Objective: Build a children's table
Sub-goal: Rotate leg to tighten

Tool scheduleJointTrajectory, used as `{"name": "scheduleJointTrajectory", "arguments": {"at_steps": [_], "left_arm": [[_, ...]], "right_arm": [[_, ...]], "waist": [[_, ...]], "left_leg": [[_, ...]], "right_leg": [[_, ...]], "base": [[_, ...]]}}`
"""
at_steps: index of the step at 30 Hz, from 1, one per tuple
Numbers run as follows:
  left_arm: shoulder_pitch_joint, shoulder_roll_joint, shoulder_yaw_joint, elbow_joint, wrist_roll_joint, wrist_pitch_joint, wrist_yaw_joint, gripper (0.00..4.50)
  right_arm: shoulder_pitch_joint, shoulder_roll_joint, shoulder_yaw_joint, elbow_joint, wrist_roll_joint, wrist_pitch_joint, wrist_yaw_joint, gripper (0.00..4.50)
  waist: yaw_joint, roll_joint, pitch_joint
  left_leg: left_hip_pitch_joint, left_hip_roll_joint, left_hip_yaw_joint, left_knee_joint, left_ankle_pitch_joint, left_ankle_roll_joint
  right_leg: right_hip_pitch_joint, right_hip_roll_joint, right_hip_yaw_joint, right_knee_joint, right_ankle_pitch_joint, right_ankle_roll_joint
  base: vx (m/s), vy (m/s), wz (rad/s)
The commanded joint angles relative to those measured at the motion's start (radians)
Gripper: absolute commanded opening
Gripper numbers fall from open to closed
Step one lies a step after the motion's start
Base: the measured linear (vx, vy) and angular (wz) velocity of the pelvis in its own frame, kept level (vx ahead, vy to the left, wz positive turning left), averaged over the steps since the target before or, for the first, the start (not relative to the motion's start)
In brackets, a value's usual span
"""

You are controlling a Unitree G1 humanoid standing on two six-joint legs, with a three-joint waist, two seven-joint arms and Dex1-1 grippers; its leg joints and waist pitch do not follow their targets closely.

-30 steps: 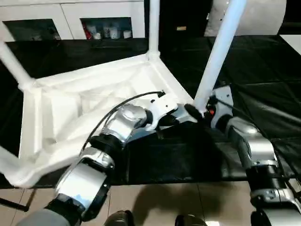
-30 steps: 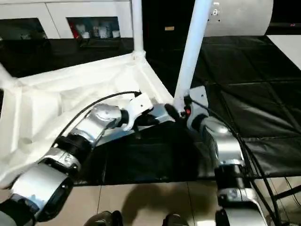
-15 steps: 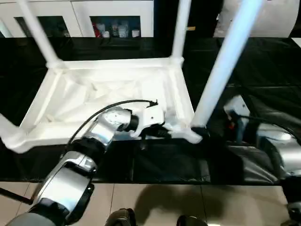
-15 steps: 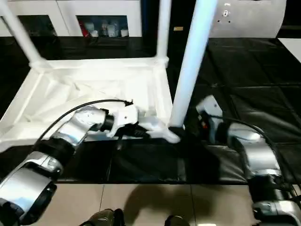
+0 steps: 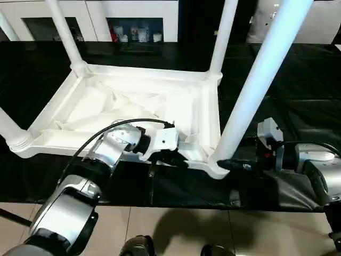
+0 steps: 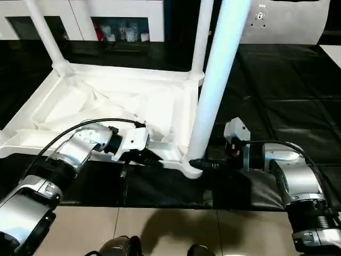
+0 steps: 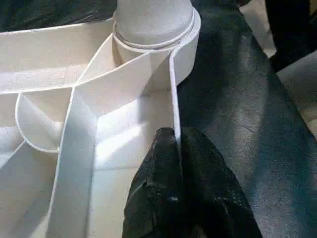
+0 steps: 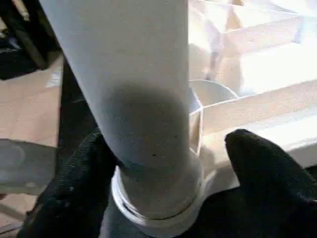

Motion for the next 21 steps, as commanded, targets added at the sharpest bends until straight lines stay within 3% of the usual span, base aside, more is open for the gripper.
{"name": "scheduleJointTrajectory", "arguments": {"at_steps": [1, 9, 17, 21], "left_arm": [[0.008, 0.005, -0.033, -0.027, 0.006, -0.014, -0.058, 0.00], [0.004, 0.010, -0.039, -0.020, 0.011, -0.013, -0.063, 0.00], [0.002, 0.009, -0.040, -0.019, 0.013, -0.009, -0.061, 0.00], [0.002, 0.005, -0.037, -0.014, 0.016, 0.010, -0.041, 0.00]], "right_arm": [[-0.020, -0.009, -0.005, 0.005, 0.019, 0.002, 0.021, 3.38], [-0.030, 0.004, 0.001, 0.021, 0.028, 0.007, 0.032, 2.76], [-0.020, 0.012, 0.011, 0.006, 0.044, 0.033, 0.055, 2.04], [0.003, 0.018, 0.011, -0.024, 0.060, 0.057, 0.058, 1.94]], "waist": [[-0.001, -0.016, -0.084], [-0.003, -0.016, -0.080], [-0.003, -0.013, -0.081], [-0.002, -0.014, -0.081]], "left_leg": [[0.025, 0.072, -0.032, -0.054, -0.128, 0.148], [0.027, 0.071, -0.031, -0.056, -0.177, 0.123], [0.026, 0.072, -0.032, -0.056, -0.166, 0.123], [0.027, 0.072, -0.032, -0.056, -0.170, 0.121]], "right_leg": [[0.052, -0.076, 0.046, -0.053, -0.066, -0.280], [0.050, -0.077, 0.046, -0.060, -0.123, -0.273], [0.050, -0.076, 0.045, -0.058, -0.107, -0.274], [0.050, -0.076, 0.046, -0.058, -0.115, -0.273]], "base": [[0.000, 0.000, 0.00], [0.000, 0.000, 0.00], [0.000, 0.000, 0.00], [0.000, 0.000, 0.00]]}}
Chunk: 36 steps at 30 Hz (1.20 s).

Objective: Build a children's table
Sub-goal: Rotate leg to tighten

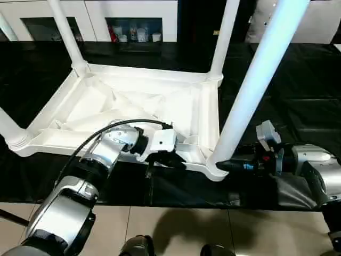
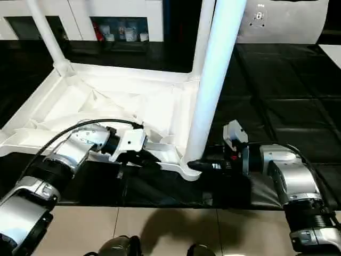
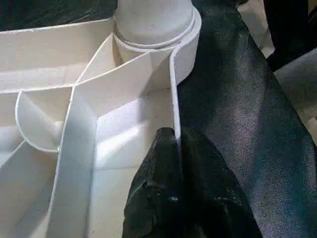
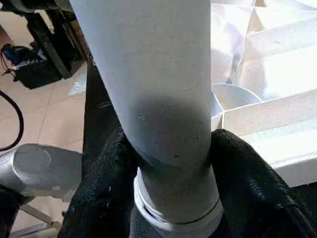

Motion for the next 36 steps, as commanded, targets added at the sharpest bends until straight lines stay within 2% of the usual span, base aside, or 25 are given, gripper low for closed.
{"name": "scheduleJointTrajectory", "arguments": {"at_steps": [1, 2, 3, 4, 5, 6, 7, 8, 10, 11, 12, 15, 17, 19, 20, 21, 22, 24, 25, 26, 28, 29, 30, 34, 36], "left_arm": [[0.000, -0.004, -0.033, -0.010, 0.015, 0.006, -0.031, 0.00], [-0.001, -0.009, -0.029, -0.009, 0.014, 0.025, -0.018, 0.00], [-0.002, -0.017, -0.024, -0.009, 0.015, 0.054, 0.003, 0.00], [-0.003, -0.023, -0.021, -0.008, 0.016, 0.073, 0.017, 0.00], [-0.005, -0.032, -0.017, -0.007, 0.016, 0.099, 0.037, 0.00], [-0.006, -0.042, -0.014, -0.007, 0.015, 0.118, 0.052, 0.00], [-0.007, -0.060, -0.010, -0.011, 0.016, 0.149, 0.083, 0.00], [-0.007, -0.060, -0.010, -0.011, 0.016, 0.149, 0.083, 0.00], [-0.015, -0.098, -0.004, -0.009, 0.029, 0.218, 0.163, 0.00], [-0.018, -0.107, -0.002, -0.007, 0.032, 0.232, 0.180, 0.00], [-0.025, -0.125, 0.002, -0.001, 0.036, 0.253, 0.216, 0.00], [-0.051, -0.182, 0.021, 0.026, 0.042, 0.314, 0.327, 0.00], [-0.073, -0.231, 0.039, 0.043, 0.039, 0.364, 0.408, 0.00], [-0.104, -0.294, 0.061, 0.072, 0.041, 0.406, 0.511, 0.00], [-0.115, -0.313, 0.066, 0.085, 0.045, 0.410, 0.547, 0.00], [-0.121, -0.325, 0.070, 0.091, 0.050, 0.416, 0.574, 0.00], [-0.134, -0.343, 0.073, 0.105, 0.058, 0.411, 0.612, 0.00], [-0.144, -0.359, 0.078, 0.116, 0.061, 0.408, 0.639, 0.00], [-0.151, -0.367, 0.084, 0.122, 0.063, 0.411, 0.657, 0.00], [-0.154, -0.369, 0.084, 0.125, 0.068, 0.410, 0.668, 0.00], [-0.159, -0.368, 0.086, 0.136, 0.078, 0.414, 0.690, 0.00], [-0.159, -0.368, 0.086, 0.136, 0.078, 0.414, 0.690, 0.00], [-0.158, -0.359, 0.090, 0.142, 0.082, 0.411, 0.695, 0.00], [-0.148, -0.326, 0.082, 0.151, 0.096, 0.388, 0.688, 0.00], [-0.140, -0.300, 0.076, 0.156, 0.104, 0.353, 0.668, 0.00]], "right_arm": [[0.010, 0.007, 0.004, -0.036, 0.037, 0.020, 0.000, 1.94], [0.018, 0.011, 0.003, -0.046, 0.042, 0.027, -0.007, 1.94], [0.022, 0.022, 0.000, -0.048, 0.035, 0.031, -0.038, 1.94], [0.023, 0.030, -0.003, -0.049, 0.029, 0.035, -0.060, 1.93], [0.021, 0.043, -0.004, -0.043, 0.010, 0.041, -0.107, 1.93], [0.017, 0.057, -0.003, -0.037, -0.016, 0.039, -0.156, 1.93], [0.006, 0.090, -0.005, -0.024, -0.050, 0.069, -0.257, 1.93], [0.006, 0.090, -0.005, -0.024, -0.050, 0.069, -0.257, 1.93], [-0.007, 0.163, -0.015, -0.024, -0.067, 0.104, -0.385, 1.92], [-0.013, 0.180, -0.019, -0.020, -0.071, 0.121, -0.420, 1.91], [-0.022, 0.210, -0.016, -0.014, -0.088, 0.134, -0.476, 1.91], [-0.054, 0.284, -0.021, 0.036, -0.141, 0.144, -0.648, 1.91], [-0.096, 0.338, -0.044, 0.114, -0.185, 0.133, -0.822, 1.91], [-0.156, 0.392, -0.071, 0.222, -0.243, 0.111, -1.045, 1.91], [-0.171, 0.412, -0.089, 0.249, -0.231, 0.102, -1.081, 1.91], [-0.180, 0.429, -0.104, 0.262, -0.224, 0.100, -1.105, 1.91], [-0.191, 0.450, -0.114, 0.276, -0.222, 0.088, -1.130, 1.91], [-0.193, 0.465, -0.123, 0.275, -0.227, 0.074, -1.149, 1.91], [-0.192, 0.475, -0.135, 0.273, -0.219, 0.063, -1.148, 2.45], [-0.189, 0.478, -0.142, 0.270, -0.211, 0.055, -1.140, 2.59], [-0.182, 0.475, -0.149, 0.259, -0.195, 0.031, -1.120, 2.69], [-0.182, 0.475, -0.149, 0.259, -0.195, 0.031, -1.120, 2.81], [-0.167, 0.457, -0.151, 0.235, -0.189, 0.017, -1.103, 3.02], [-0.134, 0.404, -0.168, 0.195, -0.177, -0.025, -1.059, 3.14], [-0.111, 0.359, -0.189, 0.173, -0.167, -0.048, -1.008, 3.38]], "waist": [[-0.001, -0.013, -0.079], [-0.001, -0.014, -0.079], [0.001, -0.006, -0.077], [0.000, -0.010, -0.076], [-0.002, -0.008, -0.074], [-0.005, -0.010, -0.069], [-0.007, -0.010, -0.067], [-0.013, -0.003, -0.059], [-0.022, -0.004, -0.053], [-0.030, -0.006, -0.052], [-0.036, -0.007, -0.053], [-0.052, -0.006, -0.053], [-0.065, -0.003, -0.051], [-0.074, -0.006, -0.053], [-0.081, -0.002, -0.053], [-0.082, 0.001, -0.055], [-0.082, -0.002, -0.056], [-0.078, -0.002, -0.062], [-0.077, -0.003, -0.065], [-0.073, -0.004, -0.068], [-0.069, -0.003, -0.069], [-0.060, -0.003, -0.071], [-0.055, -0.003, -0.070], [-0.047, -0.003, -0.067], [-0.044, -0.001, -0.064]], "left_leg": [[0.027, 0.070, -0.032, -0.062, -0.172, 0.115], [0.028, 0.070, -0.032, -0.062, -0.172, 0.114], [0.029, 0.071, -0.033, -0.062, -0.177, 0.112], [0.029, 0.071, -0.033, -0.064, -0.186, 0.108], [0.028, 0.071, -0.033, -0.065, -0.194, 0.102], [0.027, 0.070, -0.034, -0.070, -0.219, 0.087], [0.028, 0.069, -0.035, -0.073, -0.239, 0.076], [0.035, 0.069, -0.037, -0.079, -0.299, 0.046], [0.040, 0.067, -0.045, -0.084, -0.366, 0.008], [0.038, 0.066, -0.049, -0.088, -0.384, -0.008], [0.038, 0.065, -0.052, -0.090, -0.389, -0.012], [0.039, 0.062, -0.053, -0.092, -0.399, -0.028], [0.044, 0.059, -0.053, -0.089, -0.423, -0.037], [0.041, 0.056, -0.055, -0.089, -0.425, -0.039], [0.040, 0.055, -0.054, -0.090, -0.422, -0.042], [0.042, 0.055, -0.054, -0.090, -0.425, -0.039], [0.043, 0.053, -0.050, -0.089, -0.419, -0.028], [0.040, 0.054, -0.045, -0.089, -0.369, -0.005], [0.038, 0.054, -0.040, -0.088, -0.329, 0.017], [0.040, 0.055, -0.038, -0.086, -0.307, 0.036], [0.035, 0.052, -0.036, -0.082, -0.265, 0.057], [0.038, 0.054, -0.032, -0.079, -0.235, 0.070], [0.031, 0.054, -0.034, -0.080, -0.211, 0.084], [0.034, 0.057, -0.034, -0.082, -0.228, 0.090], [0.034, 0.058, -0.035, -0.085, -0.251, 0.087]], "right_leg": [[0.050, -0.075, 0.046, -0.062, -0.116, -0.272], [0.051, -0.075, 0.046, -0.062, -0.115, -0.272], [0.048, -0.076, 0.047, -0.064, -0.121, -0.271], [0.049, -0.076, 0.047, -0.066, -0.129, -0.271], [0.048, -0.077, 0.047, -0.068, -0.147, -0.268], [0.047, -0.076, 0.046, -0.073, -0.199, -0.259], [0.047, -0.077, 0.046, -0.077, -0.239, -0.250], [0.042, -0.077, 0.046, -0.088, -0.328, -0.232], [0.042, -0.083, 0.047, -0.099, -0.447, -0.198], [0.042, -0.082, 0.047, -0.100, -0.479, -0.184], [0.043, -0.082, 0.047, -0.102, -0.490, -0.170], [0.038, -0.080, 0.046, -0.103, -0.478, -0.167], [0.029, -0.079, 0.046, -0.107, -0.495, -0.167], [0.032, -0.080, 0.045, -0.109, -0.493, -0.160], [0.029, -0.076, 0.045, -0.107, -0.471, -0.164], [0.029, -0.076, 0.045, -0.109, -0.464, -0.163], [0.029, -0.074, 0.046, -0.112, -0.434, -0.165], [0.036, -0.073, 0.049, -0.108, -0.341, -0.181], [0.039, -0.069, 0.049, -0.103, -0.272, -0.196], [0.039, -0.069, 0.049, -0.102, -0.239, -0.209], [0.044, -0.074, 0.049, -0.102, -0.221, -0.220], [0.042, -0.072, 0.049, -0.100, -0.181, -0.228], [0.048, -0.071, 0.047, -0.094, -0.157, -0.233], [0.046, -0.072, 0.046, -0.097, -0.183, -0.226], [0.048, -0.072, 0.046, -0.101, -0.217, -0.213]], "base": [[0.000, 0.000, 0.00], [0.000, 0.000, 0.00], [0.000, 0.000, 0.00], [0.000, 0.000, 0.00], [0.000, 0.000, 0.00], [0.000, 0.000, 0.00], [0.000, 0.000, 0.00], [0.000, 0.000, 0.00], [0.000, 0.000, 0.00], [0.000, 0.000, 0.00], [0.000, 0.000, 0.00], [0.000, 0.000, 0.00], [0.000, 0.000, 0.00], [0.000, 0.000, 0.00], [0.000, 0.000, 0.00], [0.000, 0.000, 0.00], [0.000, 0.000, 0.00], [0.000, 0.000, 0.00], [0.000, 0.000, 0.00], [0.000, 0.000, 0.00], [0.000, 0.000, 0.00], [0.000, 0.000, 0.00], [0.000, 0.000, 0.00], [0.000, 0.000, 0.00], [0.000, 0.000, 0.00]]}}
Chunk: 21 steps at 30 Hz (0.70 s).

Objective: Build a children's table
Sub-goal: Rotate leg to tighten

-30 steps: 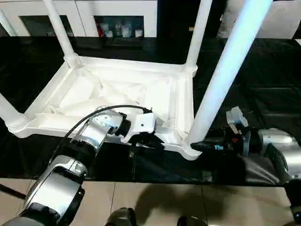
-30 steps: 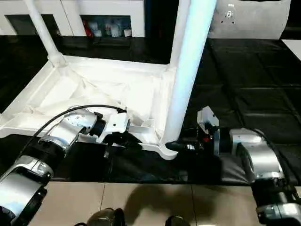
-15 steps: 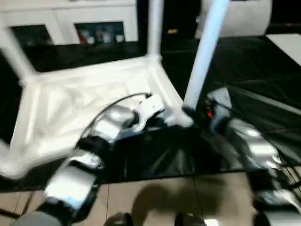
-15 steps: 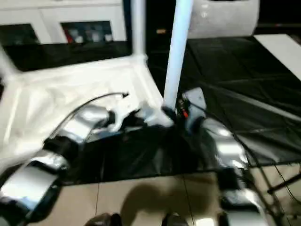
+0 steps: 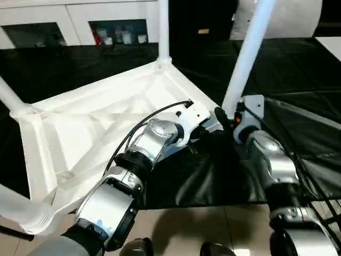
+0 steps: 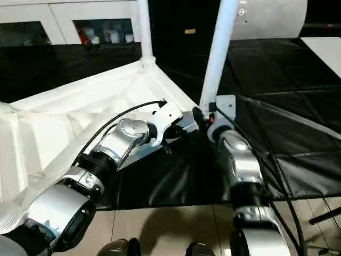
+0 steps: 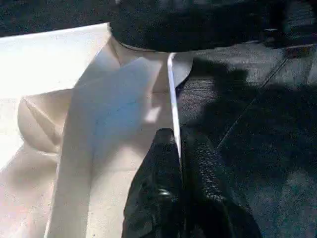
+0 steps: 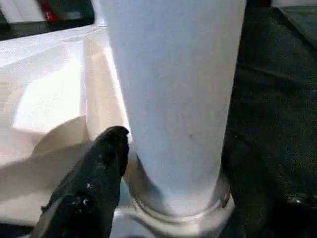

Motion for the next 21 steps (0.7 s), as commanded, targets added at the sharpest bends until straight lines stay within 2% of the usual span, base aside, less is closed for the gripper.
{"name": "scheduleJointTrajectory", "arguments": {"at_steps": [1, 3, 4, 5, 6, 9, 10, 14, 19, 20, 21], "left_arm": [[0.009, 0.016, -0.023, 0.014, 0.020, -0.049, -0.045, 0.00], [0.015, 0.035, -0.029, 0.015, 0.027, -0.057, -0.062, 0.00], [0.018, 0.046, -0.033, 0.016, 0.032, -0.062, -0.070, 0.00], [0.018, 0.046, -0.033, 0.016, 0.032, -0.062, -0.070, 0.00], [0.027, 0.065, -0.039, 0.015, 0.036, -0.073, -0.089, 0.00], [0.035, 0.091, -0.048, 0.017, 0.041, -0.095, -0.113, 0.00], [0.038, 0.104, -0.054, 0.020, 0.043, -0.119, -0.128, 0.00], [0.057, 0.165, -0.084, 0.021, 0.053, -0.198, -0.231, 0.00], [0.084, 0.225, -0.104, -0.003, 0.045, -0.249, -0.342, 0.00], [0.099, 0.250, -0.110, -0.019, 0.040, -0.263, -0.384, 0.00], [0.110, 0.266, -0.114, -0.031, 0.035, -0.274, -0.411, 0.00]], "right_arm": [[0.025, -0.027, -0.008, -0.008, 0.009, -0.004, 0.049, 3.45], [0.042, -0.069, -0.010, -0.026, 0.017, -0.024, 0.118, 3.62], [0.055, -0.093, -0.008, -0.048, 0.033, -0.032, 0.176, 3.62], [0.055, -0.093, -0.008, -0.048, 0.033, -0.032, 0.176, 3.74], [0.086, -0.139, -0.006, -0.106, 0.083, -0.021, 0.300, 3.91], [0.119, -0.207, 0.016, -0.160, 0.116, 0.005, 0.434, 4.06], [0.128, -0.233, 0.021, -0.171, 0.126, 0.004, 0.477, 4.28], [0.117, -0.304, 0.023, -0.163, 0.153, -0.004, 0.596, 4.48], [0.106, -0.342, 0.054, -0.160, 0.154, -0.033, 0.698, 4.48], [0.100, -0.352, 0.070, -0.157, 0.160, -0.036, 0.749, 4.48], [0.097, -0.358, 0.082, -0.154, 0.162, -0.037, 0.781, 4.48]], "waist": [[-0.001, -0.010, -0.065], [-0.001, -0.012, -0.066], [0.000, -0.005, -0.064], [0.003, -0.011, -0.064], [0.004, -0.011, -0.065], [0.008, -0.011, -0.063], [0.007, -0.011, -0.063], [0.004, -0.013, -0.062], [0.006, -0.009, -0.064], [0.005, -0.021, -0.066], [0.006, -0.021, -0.066]], "left_leg": [[0.023, 0.064, -0.035, -0.068, -0.250, 0.094], [0.019, 0.064, -0.036, -0.068, -0.250, 0.091], [0.020, 0.063, -0.037, -0.068, -0.254, 0.093], [0.020, 0.064, -0.035, -0.066, -0.244, 0.101], [0.014, 0.061, -0.035, -0.063, -0.227, 0.121], [0.012, 0.064, -0.034, -0.060, -0.202, 0.149], [0.010, 0.064, -0.035, -0.060, -0.195, 0.151], [0.012, 0.064, -0.034, -0.060, -0.209, 0.147], [0.015, 0.069, -0.034, -0.061, -0.209, 0.141], [0.013, 0.070, -0.033, -0.061, -0.209, 0.141], [0.013, 0.071, -0.033, -0.061, -0.201, 0.145]], "right_leg": [[0.044, -0.071, 0.043, -0.078, -0.237, -0.216], [0.046, -0.073, 0.043, -0.077, -0.251, -0.214], [0.045, -0.073, 0.043, -0.078, -0.254, -0.213], [0.046, -0.072, 0.045, -0.077, -0.238, -0.214], [0.054, -0.072, 0.043, -0.074, -0.214, -0.217], [0.052, -0.070, 0.040, -0.071, -0.188, -0.223], [0.052, -0.071, 0.040, -0.070, -0.194, -0.225], [0.050, -0.071, 0.037, -0.077, -0.253, -0.228], [0.046, -0.071, 0.037, -0.071, -0.227, -0.247], [0.048, -0.071, 0.037, -0.071, -0.228, -0.248], [0.049, -0.074, 0.038, -0.067, -0.226, -0.253]], "base": [[0.000, 0.000, 0.00], [0.000, 0.000, 0.00], [0.000, 0.000, 0.00], [0.000, 0.000, 0.00], [0.000, 0.000, 0.00], [0.000, 0.000, 0.00], [0.000, 0.000, 0.00], [0.000, 0.000, 0.00], [0.000, 0.000, 0.00], [0.000, 0.000, 0.00], [0.000, 0.000, 0.00]]}}
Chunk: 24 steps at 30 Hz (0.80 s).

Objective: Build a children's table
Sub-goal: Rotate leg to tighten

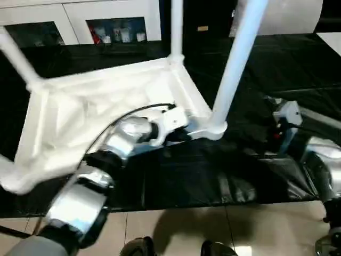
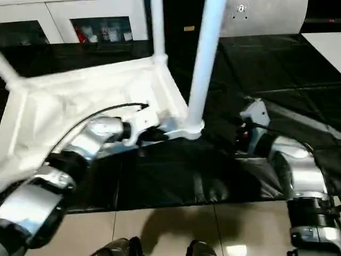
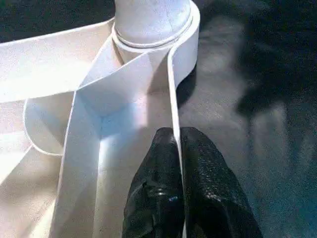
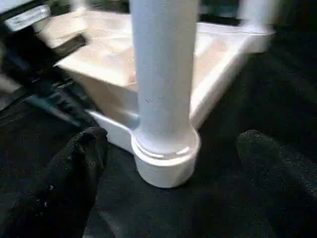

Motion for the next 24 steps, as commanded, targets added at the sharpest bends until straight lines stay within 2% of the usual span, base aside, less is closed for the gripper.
{"name": "scheduleJointTrajectory", "arguments": {"at_steps": [1, 2, 3, 4, 5, 6, 9, 10, 11, 12, 13, 14, 16, 18, 19, 21, 23, 24], "left_arm": [[0.055, 0.039, -0.064, 0.003, 0.033, -0.028, -0.096, 0.00], [0.060, 0.045, -0.066, -0.003, 0.029, -0.040, -0.111, 0.00], [0.081, 0.072, -0.072, -0.033, 0.020, -0.046, -0.162, 0.00], [0.087, 0.081, -0.074, -0.042, 0.018, -0.050, -0.179, 0.00], [0.097, 0.098, -0.078, -0.057, 0.018, -0.059, -0.202, 0.00], [0.106, 0.112, -0.079, -0.072, 0.017, -0.068, -0.220, 0.00], [0.141, 0.152, -0.090, -0.141, -0.010, -0.096, -0.305, 0.00], [0.151, 0.161, -0.095, -0.165, -0.016, -0.090, -0.323, 0.00], [0.164, 0.171, -0.099, -0.193, -0.026, -0.088, -0.345, 0.00], [0.174, 0.179, -0.102, -0.216, -0.032, -0.085, -0.362, 0.00], [0.183, 0.185, -0.105, -0.235, -0.036, -0.082, -0.373, 0.00], [0.190, 0.190, -0.107, -0.248, -0.039, -0.081, -0.381, 0.00], [0.199, 0.195, -0.109, -0.266, -0.040, -0.081, -0.386, 0.00], [0.206, 0.198, -0.110, -0.280, -0.039, -0.081, -0.389, 0.00], [0.213, 0.200, -0.111, -0.293, -0.039, -0.080, -0.389, 0.00], [0.219, 0.201, -0.113, -0.307, -0.040, -0.075, -0.390, 0.00], [0.229, 0.201, -0.114, -0.330, -0.043, -0.062, -0.390, 0.00], [0.233, 0.200, -0.114, -0.338, -0.045, -0.058, -0.390, 0.00]], "right_arm": [[-0.016, -0.019, 0.030, 0.000, 0.018, -0.010, 0.072, 4.32], [-0.018, -0.021, 0.034, 0.002, 0.018, -0.011, 0.082, 4.21], [-0.024, -0.021, 0.050, 0.010, 0.018, -0.009, 0.112, 4.21], [-0.027, -0.020, 0.056, 0.014, 0.016, -0.010, 0.123, 4.08], [-0.032, -0.017, 0.067, 0.022, 0.010, -0.017, 0.137, 3.95], [-0.038, -0.012, 0.080, 0.032, 0.006, -0.018, 0.156, 3.95], [-0.053, 0.002, 0.114, 0.054, -0.003, -0.019, 0.204, 3.69], [-0.058, 0.006, 0.121, 0.059, -0.002, -0.016, 0.215, 3.52], [-0.065, 0.010, 0.129, 0.067, 0.000, -0.016, 0.229, 3.52], [-0.070, 0.013, 0.136, 0.072, 0.003, -0.015, 0.243, 3.42], [-0.074, 0.015, 0.143, 0.076, 0.007, -0.012, 0.257, 3.33], [-0.077, 0.017, 0.150, 0.077, 0.010, -0.012, 0.270, 3.25], [-0.082, 0.027, 0.170, 0.076, 0.011, -0.022, 0.304, 3.14], [-0.092, 0.039, 0.183, 0.084, 0.012, -0.030, 0.326, 3.03], [-0.099, 0.049, 0.194, 0.093, 0.012, -0.033, 0.341, 2.83], [-0.104, 0.056, 0.203, 0.101, 0.010, -0.035, 0.350, 2.76], [-0.111, 0.064, 0.211, 0.114, 0.006, -0.035, 0.361, 2.49], [-0.114, 0.069, 0.214, 0.120, 0.003, -0.038, 0.363, 2.43]], "waist": [[0.010, -0.023, -0.071], [0.011, -0.020, -0.071], [0.009, -0.034, -0.073], [0.013, -0.027, -0.074], [0.013, -0.025, -0.073], [0.016, -0.031, -0.075], [0.018, -0.033, -0.075], [0.019, -0.037, -0.076], [0.022, -0.041, -0.078], [0.024, -0.038, -0.079], [0.023, -0.042, -0.079], [0.025, -0.037, -0.079], [0.025, -0.039, -0.081], [0.024, -0.042, -0.082], [0.023, -0.048, -0.085], [0.024, -0.045, -0.085], [0.025, -0.051, -0.088], [0.027, -0.049, -0.088]], "left_leg": [[0.014, 0.070, -0.033, -0.058, -0.201, 0.146], [0.016, 0.071, -0.033, -0.059, -0.196, 0.146], [0.016, 0.071, -0.030, -0.058, -0.191, 0.147], [0.016, 0.073, -0.032, -0.058, -0.182, 0.146], [0.018, 0.073, -0.030, -0.058, -0.182, 0.142], [0.018, 0.074, -0.031, -0.058, -0.180, 0.138], [0.019, 0.076, -0.029, -0.060, -0.184, 0.128], [0.023, 0.076, -0.027, -0.060, -0.181, 0.122], [0.022, 0.078, -0.027, -0.059, -0.170, 0.121], [0.021, 0.078, -0.028, -0.058, -0.163, 0.123], [0.021, 0.077, -0.026, -0.058, -0.156, 0.126], [0.022, 0.078, -0.026, -0.057, -0.149, 0.127], [0.023, 0.078, -0.026, -0.057, -0.149, 0.127], [0.023, 0.077, -0.025, -0.056, -0.147, 0.124], [0.023, 0.077, -0.025, -0.055, -0.145, 0.123], [0.025, 0.078, -0.024, -0.054, -0.137, 0.122], [0.026, 0.078, -0.023, -0.052, -0.128, 0.123], [0.024, 0.076, -0.022, -0.051, -0.118, 0.127]], "right_leg": [[0.050, -0.076, 0.041, -0.066, -0.225, -0.259], [0.048, -0.075, 0.042, -0.066, -0.220, -0.261], [0.049, -0.072, 0.043, -0.066, -0.216, -0.260], [0.048, -0.077, 0.043, -0.060, -0.215, -0.267], [0.044, -0.074, 0.045, -0.061, -0.216, -0.266], [0.045, -0.077, 0.044, -0.058, -0.218, -0.269], [0.043, -0.078, 0.046, -0.060, -0.242, -0.260], [0.041, -0.076, 0.047, -0.059, -0.235, -0.262], [0.043, -0.078, 0.048, -0.052, -0.217, -0.268], [0.043, -0.079, 0.049, -0.050, -0.210, -0.268], [0.042, -0.076, 0.048, -0.050, -0.205, -0.269], [0.041, -0.076, 0.049, -0.047, -0.196, -0.268], [0.041, -0.076, 0.049, -0.046, -0.190, -0.269], [0.042, -0.076, 0.049, -0.045, -0.183, -0.270], [0.043, -0.076, 0.048, -0.043, -0.179, -0.273], [0.041, -0.076, 0.049, -0.041, -0.172, -0.273], [0.043, -0.076, 0.050, -0.038, -0.158, -0.279], [0.043, -0.075, 0.050, -0.037, -0.151, -0.280]], "base": [[0.000, 0.000, 0.00], [0.000, 0.000, 0.00], [0.000, 0.000, 0.00], [0.000, 0.000, 0.00], [0.000, 0.000, 0.00], [0.000, 0.000, 0.00], [0.000, 0.000, 0.00], [0.000, 0.000, 0.00], [0.000, 0.000, 0.00], [0.000, 0.000, 0.00], [0.000, 0.000, 0.00], [0.000, 0.000, 0.00], [0.000, 0.000, 0.00], [0.000, 0.000, 0.00], [0.000, 0.000, 0.00], [0.000, 0.000, 0.00], [0.000, 0.000, 0.00], [0.000, 0.000, 0.00]]}}
